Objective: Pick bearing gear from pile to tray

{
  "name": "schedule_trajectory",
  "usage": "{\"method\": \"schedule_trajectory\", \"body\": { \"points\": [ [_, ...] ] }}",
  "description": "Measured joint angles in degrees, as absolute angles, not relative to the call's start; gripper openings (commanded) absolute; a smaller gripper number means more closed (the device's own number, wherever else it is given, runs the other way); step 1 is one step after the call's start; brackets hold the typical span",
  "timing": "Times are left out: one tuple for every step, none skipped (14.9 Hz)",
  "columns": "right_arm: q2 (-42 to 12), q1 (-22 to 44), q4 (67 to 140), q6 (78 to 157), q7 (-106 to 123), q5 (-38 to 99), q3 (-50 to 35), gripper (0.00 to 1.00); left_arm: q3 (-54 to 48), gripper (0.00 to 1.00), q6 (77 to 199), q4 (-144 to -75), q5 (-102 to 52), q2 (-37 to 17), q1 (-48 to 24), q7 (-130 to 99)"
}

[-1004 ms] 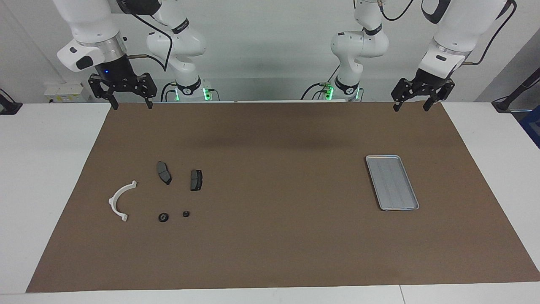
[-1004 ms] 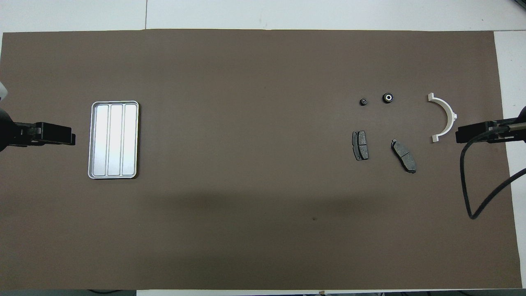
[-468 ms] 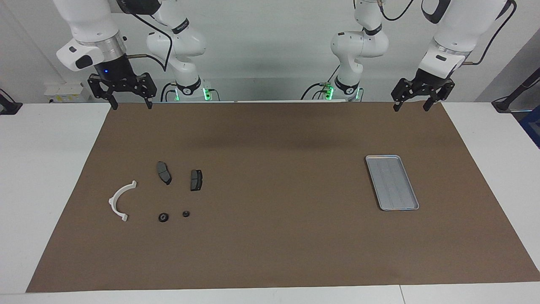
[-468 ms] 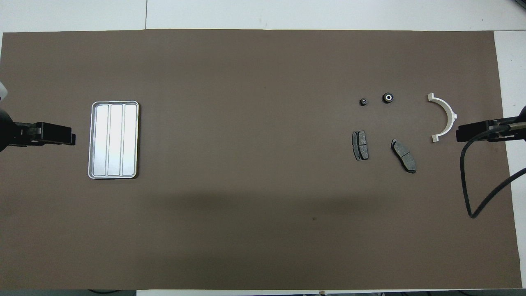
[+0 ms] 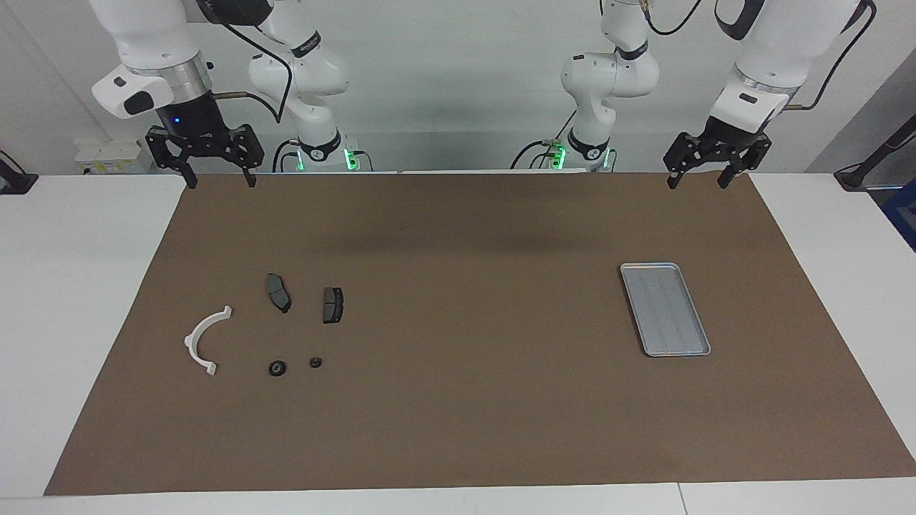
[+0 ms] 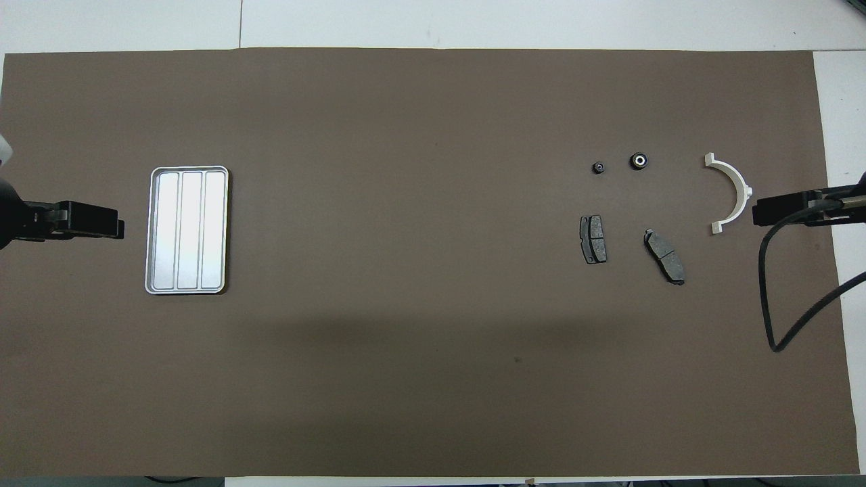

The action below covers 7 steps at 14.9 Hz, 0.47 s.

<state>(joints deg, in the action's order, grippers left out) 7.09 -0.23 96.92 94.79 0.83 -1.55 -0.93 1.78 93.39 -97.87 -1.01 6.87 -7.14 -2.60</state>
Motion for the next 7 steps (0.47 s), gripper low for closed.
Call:
{"method": "schedule_trajectory", "body": {
  "points": [
    [7.1, -0.2, 96.9, 94.8, 0.8, -1.6, -0.9, 1.00, 1.8, 1.00, 93.5, -97.9, -1.0, 6.9, -7.1, -2.6],
    [7.1, -0.2, 96.9, 94.8, 0.8, -1.6, -0.9, 1.00, 1.8, 1.00, 93.9, -97.9, -1.0, 6.9, -7.1, -2.6],
    [7.1, -0.1, 96.9, 94.8, 0.8, -1.5, -1.0, 1.00, 1.8, 1.00, 95.2, -97.9, -1.0, 6.9, -7.1, -2.6],
    [7.1, -0.1, 96.9, 94.8, 0.8, -1.5, -1.0, 1.00, 1.8, 1.00, 97.1, -97.9, -1.0, 6.9, -7.1, -2.6],
    [7.1, -0.1, 96.9, 94.8, 0.8, -1.5, -1.0, 1.00, 1.8, 1.00, 99.2, -98.0, -1.0, 6.9, -7.1, -2.6],
    [7.1, -0.1, 96.9, 94.8, 0.8, -1.5, -1.0, 1.00, 1.8, 1.00, 101.7, -98.1, -1.0, 6.9, -7.1, -2.6],
    [7.1, -0.1, 96.9, 94.8, 0.8, -1.5, -1.0, 1.00, 1.8, 1.00, 104.4, -98.3, -1.0, 6.8, -7.1, -2.6]
  ]
}}
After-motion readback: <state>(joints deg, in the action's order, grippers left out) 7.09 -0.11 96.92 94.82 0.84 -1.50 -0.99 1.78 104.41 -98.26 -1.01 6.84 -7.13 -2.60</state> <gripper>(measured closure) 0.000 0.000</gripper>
